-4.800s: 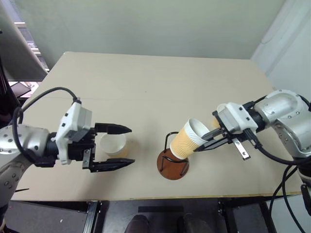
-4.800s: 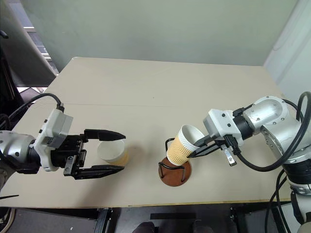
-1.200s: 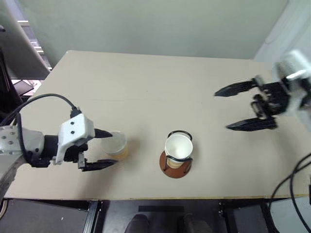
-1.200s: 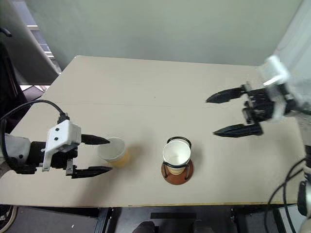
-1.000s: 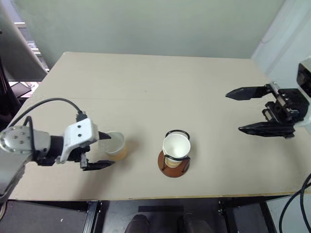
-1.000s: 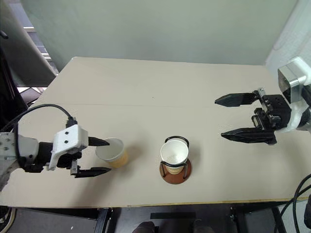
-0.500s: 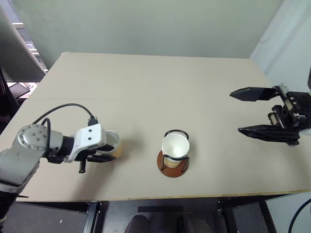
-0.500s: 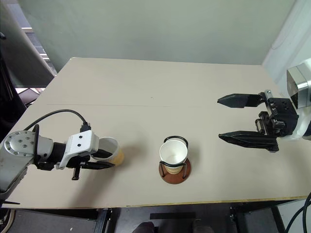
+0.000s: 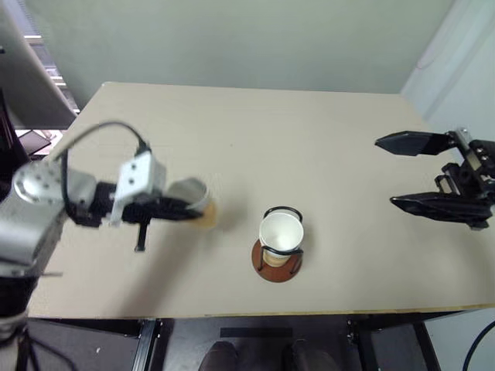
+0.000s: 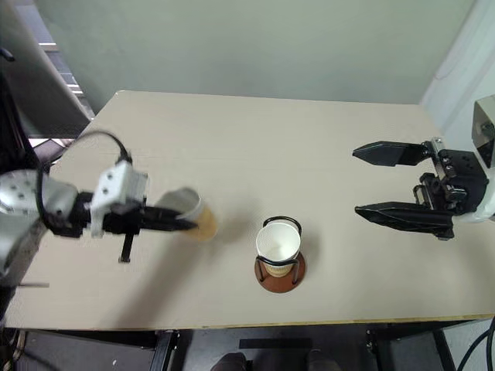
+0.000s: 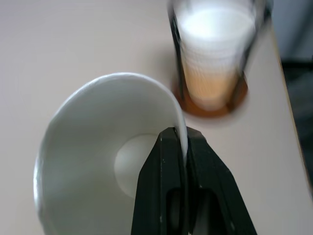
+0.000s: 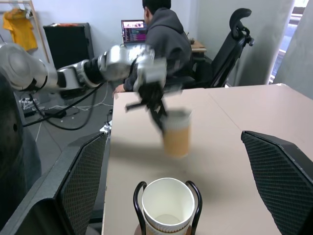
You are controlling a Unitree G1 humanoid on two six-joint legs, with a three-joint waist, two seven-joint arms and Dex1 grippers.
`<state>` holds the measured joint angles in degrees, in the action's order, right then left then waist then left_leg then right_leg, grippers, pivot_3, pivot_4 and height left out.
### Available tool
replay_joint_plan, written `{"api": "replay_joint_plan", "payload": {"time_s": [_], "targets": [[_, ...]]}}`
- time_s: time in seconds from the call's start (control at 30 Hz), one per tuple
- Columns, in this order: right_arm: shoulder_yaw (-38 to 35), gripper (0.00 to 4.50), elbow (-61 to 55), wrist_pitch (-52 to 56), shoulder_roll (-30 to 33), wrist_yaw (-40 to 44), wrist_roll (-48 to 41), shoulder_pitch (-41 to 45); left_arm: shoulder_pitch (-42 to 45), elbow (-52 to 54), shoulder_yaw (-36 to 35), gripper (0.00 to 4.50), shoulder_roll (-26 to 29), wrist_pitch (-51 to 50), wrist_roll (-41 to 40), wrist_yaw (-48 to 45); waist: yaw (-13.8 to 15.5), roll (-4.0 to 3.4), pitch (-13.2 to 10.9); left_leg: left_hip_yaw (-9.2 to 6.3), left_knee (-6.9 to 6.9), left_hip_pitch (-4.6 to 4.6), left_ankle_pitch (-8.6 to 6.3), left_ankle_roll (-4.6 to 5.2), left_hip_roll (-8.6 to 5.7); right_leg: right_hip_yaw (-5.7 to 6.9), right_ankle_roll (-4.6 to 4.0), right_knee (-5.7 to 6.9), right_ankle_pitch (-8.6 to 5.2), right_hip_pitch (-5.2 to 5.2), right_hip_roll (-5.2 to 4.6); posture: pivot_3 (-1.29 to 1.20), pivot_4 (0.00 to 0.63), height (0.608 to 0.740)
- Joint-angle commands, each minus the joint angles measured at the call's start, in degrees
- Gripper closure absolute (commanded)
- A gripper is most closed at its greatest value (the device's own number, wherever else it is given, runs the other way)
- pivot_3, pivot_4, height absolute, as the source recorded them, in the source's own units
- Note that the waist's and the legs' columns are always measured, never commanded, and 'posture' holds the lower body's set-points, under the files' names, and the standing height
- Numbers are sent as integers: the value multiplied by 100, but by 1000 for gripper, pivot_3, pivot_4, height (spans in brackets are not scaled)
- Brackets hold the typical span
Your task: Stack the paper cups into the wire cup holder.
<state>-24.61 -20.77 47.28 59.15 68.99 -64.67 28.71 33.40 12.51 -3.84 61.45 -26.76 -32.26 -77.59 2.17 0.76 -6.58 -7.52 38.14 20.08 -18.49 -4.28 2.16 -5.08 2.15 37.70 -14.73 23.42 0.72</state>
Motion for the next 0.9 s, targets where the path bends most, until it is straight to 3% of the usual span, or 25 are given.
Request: {"api": "replay_joint_plan", "payload": {"time_s": [0.03, 0.13, 0.3, 0.6, 0.9], "targets": [[-178, 0, -134, -163, 96, 7, 86, -94, 1030, -139, 270, 4463, -403, -51, -332, -405, -5, 0, 0, 1, 1, 1, 0, 1, -1, -1, 2, -3, 1, 2, -1, 0, 150, 740], [-214, 0, -208, -200, 93, -57, 87, -171, 1977, -393, 746, 4463, -1024, 102, -334, -886, 11, 0, 0, -1, 8, 7, -1, 2, -2, 0, 10, -6, 6, 0, -4, 0, 150, 740], [-391, 0, -319, -213, 165, -135, 69, -353, 2760, -736, 1512, 4463, -1739, 532, -121, -1470, 6, 0, 0, 4, 14, 10, -4, 8, -2, -2, 39, -29, 17, -13, -1, 0, 150, 740], [-797, 0, -534, -176, 295, -314, 39, -755, 3000, -921, 2793, 4463, -1403, 1522, -221, -1491, 7, -1, 0, -1, 26, 32, -5, 15, -2, -10, 88, -76, 41, -12, 1, 0, 150, 740], [-964, 0, -699, -215, 330, -428, 48, -1073, 2915, -1064, 3124, 4463, -1575, 1869, -78, -1491, 51, -1, 0, -6, 60, 43, -16, 37, -9, -10, 105, -77, 46, -20, -1, 0, 150, 740]]}}
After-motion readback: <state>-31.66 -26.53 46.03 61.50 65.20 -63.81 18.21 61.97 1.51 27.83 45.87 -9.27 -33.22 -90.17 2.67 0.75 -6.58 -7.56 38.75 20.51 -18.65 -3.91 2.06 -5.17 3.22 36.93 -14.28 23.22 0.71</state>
